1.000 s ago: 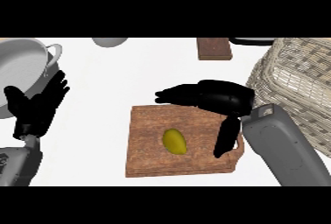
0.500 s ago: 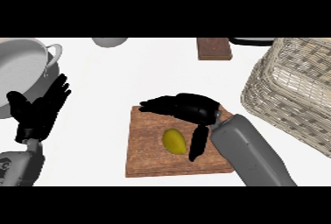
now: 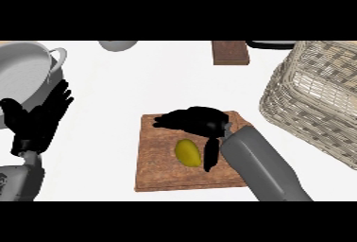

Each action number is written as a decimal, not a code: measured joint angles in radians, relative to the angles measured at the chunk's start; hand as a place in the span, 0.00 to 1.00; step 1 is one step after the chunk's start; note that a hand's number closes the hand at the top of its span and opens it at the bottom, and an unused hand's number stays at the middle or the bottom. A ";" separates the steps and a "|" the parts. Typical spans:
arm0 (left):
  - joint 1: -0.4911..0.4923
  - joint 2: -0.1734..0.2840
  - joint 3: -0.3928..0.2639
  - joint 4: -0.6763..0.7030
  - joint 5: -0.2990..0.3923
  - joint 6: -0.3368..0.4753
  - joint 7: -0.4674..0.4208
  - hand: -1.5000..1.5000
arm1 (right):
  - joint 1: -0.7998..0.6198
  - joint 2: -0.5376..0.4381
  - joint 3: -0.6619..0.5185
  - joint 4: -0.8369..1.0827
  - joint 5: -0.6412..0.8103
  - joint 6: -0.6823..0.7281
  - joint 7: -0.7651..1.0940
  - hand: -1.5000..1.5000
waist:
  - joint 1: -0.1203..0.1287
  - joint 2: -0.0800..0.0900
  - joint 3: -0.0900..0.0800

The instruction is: Pick the lemon from the cutting board and place it in the basket

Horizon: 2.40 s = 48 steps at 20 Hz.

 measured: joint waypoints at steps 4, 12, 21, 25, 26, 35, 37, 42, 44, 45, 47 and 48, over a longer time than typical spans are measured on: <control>0.004 -0.022 0.010 -0.004 -0.018 -0.004 -0.002 0.50 | 0.008 -0.007 -0.025 0.010 0.036 0.009 -0.044 0.00 | -0.002 0.000 0.000; -0.021 -0.041 0.034 0.041 -0.044 -0.026 -0.022 0.50 | 0.004 0.003 -0.062 0.050 0.067 0.032 -0.118 0.00 | -0.004 0.000 0.000; -0.012 -0.049 0.059 0.006 -0.060 -0.041 0.000 0.50 | 0.074 -0.004 -0.036 0.023 0.134 -0.015 -0.153 0.00 | -0.004 -0.001 0.000; -0.020 -0.069 0.058 0.036 -0.082 -0.040 -0.026 0.50 | 0.049 0.035 -0.042 0.092 0.185 -0.057 -0.161 0.00 | -0.003 0.000 0.000; -0.022 -0.065 0.063 0.038 -0.080 -0.049 -0.026 0.50 | 0.054 0.044 -0.042 0.097 0.197 -0.065 -0.158 0.00 | -0.003 0.000 0.000; -0.026 -0.069 0.079 0.011 -0.086 -0.062 0.010 0.50 | 0.074 0.067 0.026 0.104 0.314 -0.140 -0.189 1.00 | -0.002 -0.001 0.000; -0.031 -0.077 0.079 0.017 -0.092 -0.058 0.007 0.50 | 0.089 0.073 0.039 0.098 0.333 -0.167 -0.195 1.00 | -0.002 -0.004 0.001; -0.017 -0.080 0.086 -0.005 -0.090 -0.062 0.026 0.50 | 0.145 0.083 0.011 0.062 0.299 -0.223 -0.038 1.00 | -0.006 -0.009 0.002; -0.007 -0.075 0.096 -0.005 -0.088 -0.058 0.027 0.50 | 0.185 0.083 -0.048 0.045 0.266 -0.274 0.091 1.00 | -0.025 -0.016 0.003; -0.004 -0.073 0.100 -0.005 -0.090 -0.054 0.027 0.50 | 0.205 0.083 -0.079 0.037 0.252 -0.305 0.157 1.00 | -0.038 -0.020 0.004; 0.006 -0.072 0.105 -0.003 -0.090 -0.051 0.021 0.50 | 0.248 0.083 -0.123 0.012 0.226 -0.371 0.289 1.00 | -0.050 -0.025 0.002; 0.011 -0.073 0.106 -0.002 -0.089 -0.052 0.017 0.50 | 0.270 0.083 -0.129 -0.005 0.215 -0.406 0.356 1.00 | -0.049 -0.027 0.001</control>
